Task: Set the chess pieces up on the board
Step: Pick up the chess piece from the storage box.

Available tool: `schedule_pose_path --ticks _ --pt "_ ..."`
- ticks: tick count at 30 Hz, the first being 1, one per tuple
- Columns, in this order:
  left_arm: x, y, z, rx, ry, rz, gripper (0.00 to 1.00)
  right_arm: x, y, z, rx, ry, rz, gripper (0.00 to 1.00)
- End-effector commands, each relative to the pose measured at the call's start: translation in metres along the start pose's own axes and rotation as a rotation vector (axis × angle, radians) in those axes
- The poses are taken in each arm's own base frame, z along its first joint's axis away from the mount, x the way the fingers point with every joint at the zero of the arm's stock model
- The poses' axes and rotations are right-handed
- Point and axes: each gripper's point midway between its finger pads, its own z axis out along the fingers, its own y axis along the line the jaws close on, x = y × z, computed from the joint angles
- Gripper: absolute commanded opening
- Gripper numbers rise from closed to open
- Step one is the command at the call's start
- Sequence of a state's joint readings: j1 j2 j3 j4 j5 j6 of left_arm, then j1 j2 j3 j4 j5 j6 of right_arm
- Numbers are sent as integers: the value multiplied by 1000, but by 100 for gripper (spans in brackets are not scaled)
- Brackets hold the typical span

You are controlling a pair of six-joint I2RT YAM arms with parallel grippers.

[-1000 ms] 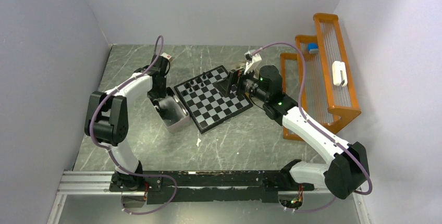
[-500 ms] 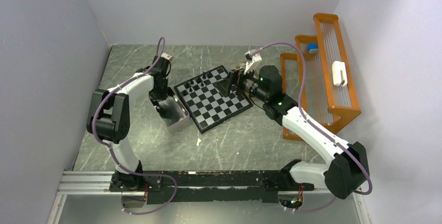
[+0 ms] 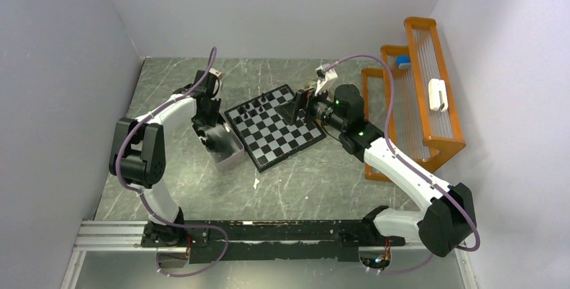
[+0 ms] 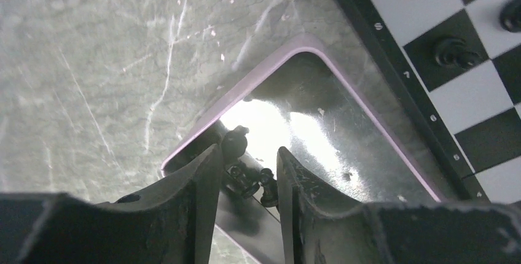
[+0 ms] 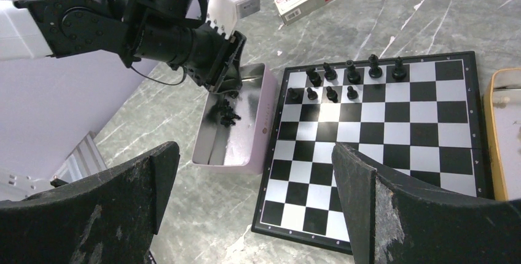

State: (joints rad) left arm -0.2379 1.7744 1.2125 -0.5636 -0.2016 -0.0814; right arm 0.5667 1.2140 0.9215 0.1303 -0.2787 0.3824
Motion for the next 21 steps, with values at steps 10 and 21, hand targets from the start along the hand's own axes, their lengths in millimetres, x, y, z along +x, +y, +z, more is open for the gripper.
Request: schedule_pose_path --ticks 10,21 --pt "-16 20 -10 -41 -147 354 38 -8 9 -4 -38 -31 -1 100" --pt "-1 11 -5 34 -125 496 33 -8 14 -3 -51 -25 -2 100"
